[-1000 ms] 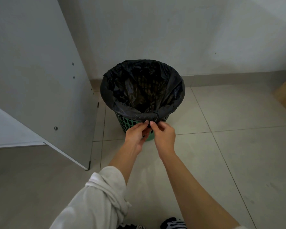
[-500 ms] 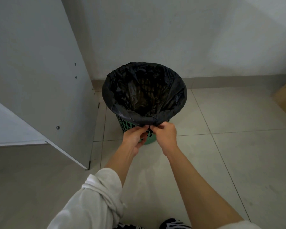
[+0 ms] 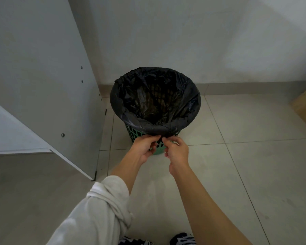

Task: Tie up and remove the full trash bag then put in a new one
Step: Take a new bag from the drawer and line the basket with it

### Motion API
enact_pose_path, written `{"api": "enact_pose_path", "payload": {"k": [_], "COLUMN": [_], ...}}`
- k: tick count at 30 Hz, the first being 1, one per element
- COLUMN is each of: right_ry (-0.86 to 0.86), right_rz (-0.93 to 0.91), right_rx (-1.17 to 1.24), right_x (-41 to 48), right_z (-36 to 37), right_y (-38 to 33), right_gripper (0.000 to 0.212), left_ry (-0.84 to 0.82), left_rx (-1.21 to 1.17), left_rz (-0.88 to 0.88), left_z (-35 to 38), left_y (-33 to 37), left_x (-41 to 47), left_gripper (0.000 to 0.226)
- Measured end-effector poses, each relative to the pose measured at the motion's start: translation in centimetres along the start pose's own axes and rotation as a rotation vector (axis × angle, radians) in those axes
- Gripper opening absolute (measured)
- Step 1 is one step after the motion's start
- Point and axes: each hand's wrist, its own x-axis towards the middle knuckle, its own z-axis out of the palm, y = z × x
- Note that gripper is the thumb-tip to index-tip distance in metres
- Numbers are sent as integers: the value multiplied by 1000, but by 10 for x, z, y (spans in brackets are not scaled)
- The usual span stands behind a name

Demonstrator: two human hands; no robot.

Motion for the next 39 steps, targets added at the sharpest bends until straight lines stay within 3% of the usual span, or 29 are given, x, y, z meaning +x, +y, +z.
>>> {"api": "enact_pose_path", "payload": {"k": [2,7,10,15,20,26,34,37,39], "right_ry": [24,55,38,49,43,-84,-160,-180,-185], "right_rz": [-56,-359,-414,-396,-331,-158,-129,-116,-83], "right_rx": [-24,-348,-389,-327,-232,23,118,235,279], "right_x": [-3,2,6,13,12,4,4,6,6], "right_z": [-1,-1,-1,0,2,-4,-11,-11,-10], "right_y": [6,7,4,8,10,-9,-7,-7,-7], "right_gripper": [12,5,4,3,8,9,9,7,10], "left_ry": [-13,-34,-93,-233,-172,-156,-182,-54,225], "left_rx": [39,52,3,-86,-116,-26,58,113,433], "left_rz": [9,29,23,20,76,151,170,240,455], "left_z": [-1,-5,-8,-9,-3,1,1,6,3], "left_y": [2,4,3,-1,-6,2,2,-2,-9], "left_x": [0,-1,-5,-18,-20,-17,-15,-21,-24], "left_gripper": [8,8,9,10,16,10,11,12,27]}}
